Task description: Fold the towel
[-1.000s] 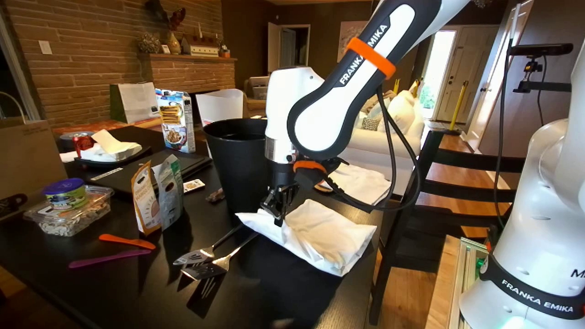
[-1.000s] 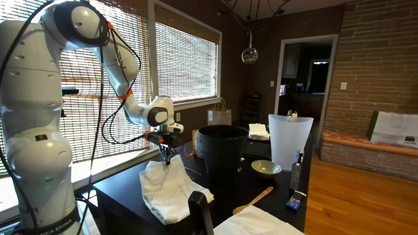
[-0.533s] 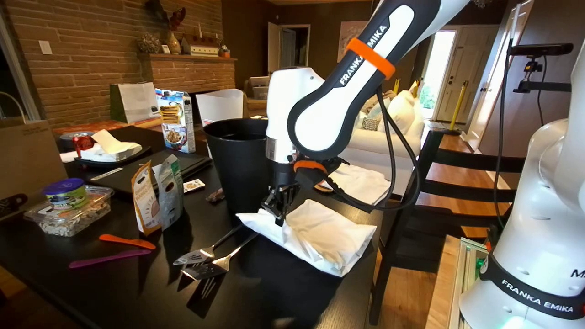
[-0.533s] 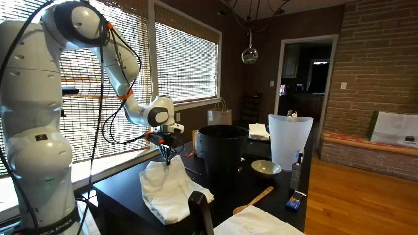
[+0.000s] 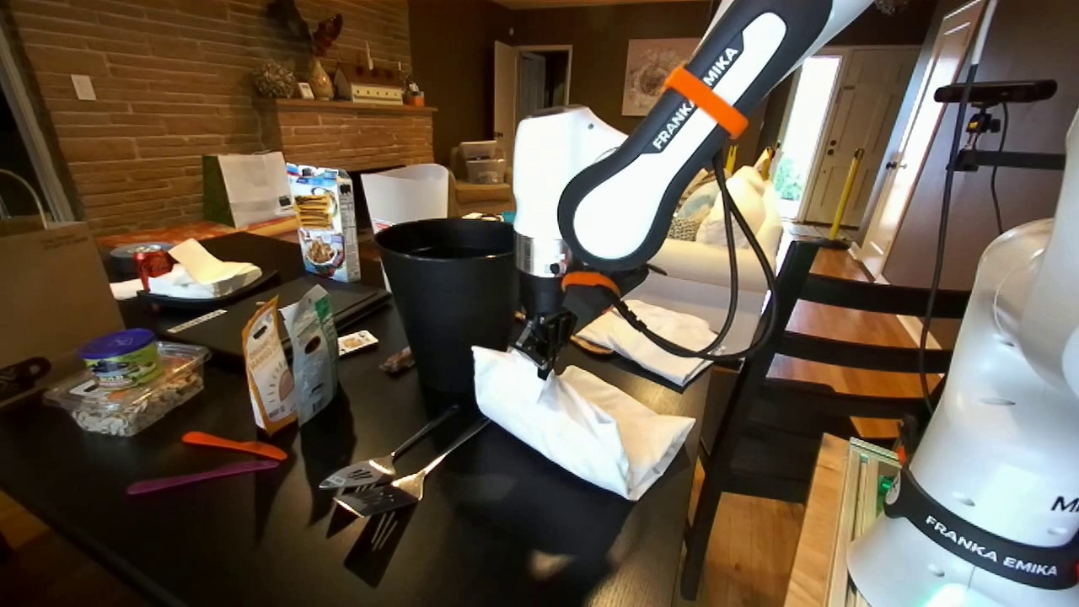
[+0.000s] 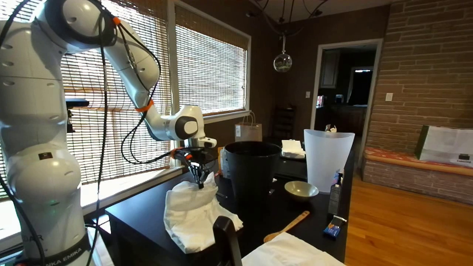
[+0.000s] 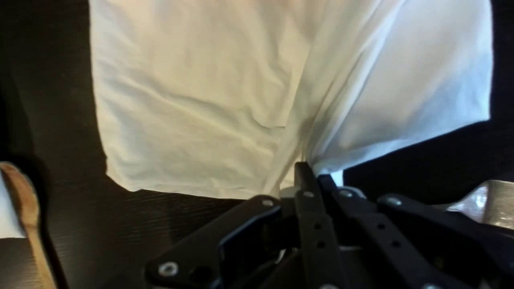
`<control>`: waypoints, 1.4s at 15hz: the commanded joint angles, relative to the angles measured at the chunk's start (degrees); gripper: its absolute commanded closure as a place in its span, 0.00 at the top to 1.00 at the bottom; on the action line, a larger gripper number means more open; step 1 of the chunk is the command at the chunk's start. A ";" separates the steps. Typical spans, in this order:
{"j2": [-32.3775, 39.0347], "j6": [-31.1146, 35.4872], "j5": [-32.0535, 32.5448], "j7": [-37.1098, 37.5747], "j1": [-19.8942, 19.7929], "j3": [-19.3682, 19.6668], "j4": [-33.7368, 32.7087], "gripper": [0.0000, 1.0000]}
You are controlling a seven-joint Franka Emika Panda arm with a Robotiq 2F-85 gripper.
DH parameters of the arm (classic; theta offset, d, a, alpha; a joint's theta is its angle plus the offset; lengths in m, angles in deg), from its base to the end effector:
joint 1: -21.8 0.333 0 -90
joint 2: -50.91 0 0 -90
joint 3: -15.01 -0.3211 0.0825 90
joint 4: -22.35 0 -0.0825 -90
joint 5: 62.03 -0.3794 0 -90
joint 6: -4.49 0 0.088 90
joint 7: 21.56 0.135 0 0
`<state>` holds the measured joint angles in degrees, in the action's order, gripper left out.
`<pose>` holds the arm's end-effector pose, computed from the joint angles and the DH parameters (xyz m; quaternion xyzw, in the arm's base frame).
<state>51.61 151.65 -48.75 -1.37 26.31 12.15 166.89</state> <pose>0.4591 0.0596 0.2564 0.9977 -0.0154 0.0314 0.0582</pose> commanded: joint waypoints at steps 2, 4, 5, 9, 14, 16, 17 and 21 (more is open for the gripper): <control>-3.59 -5.96 6.81 7.11 -2.10 1.32 1.41 0.01; -3.85 -7.72 8.05 9.03 -3.00 1.63 1.90 0.01; -4.00 -8.64 8.37 9.79 -3.40 1.76 2.06 0.01; -4.47 -10.72 11.58 13.52 -5.36 3.08 2.69 0.01; -4.28 -10.62 14.33 15.15 -7.32 4.71 2.60 0.01; -3.67 -10.27 13.82 14.94 -7.87 5.19 2.85 0.01; -3.54 -10.25 13.94 15.14 -8.13 5.40 3.06 0.01; -1.94 -9.29 13.94 15.02 -9.38 6.64 4.07 0.01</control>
<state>49.54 141.52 -36.43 12.40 17.99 17.92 169.56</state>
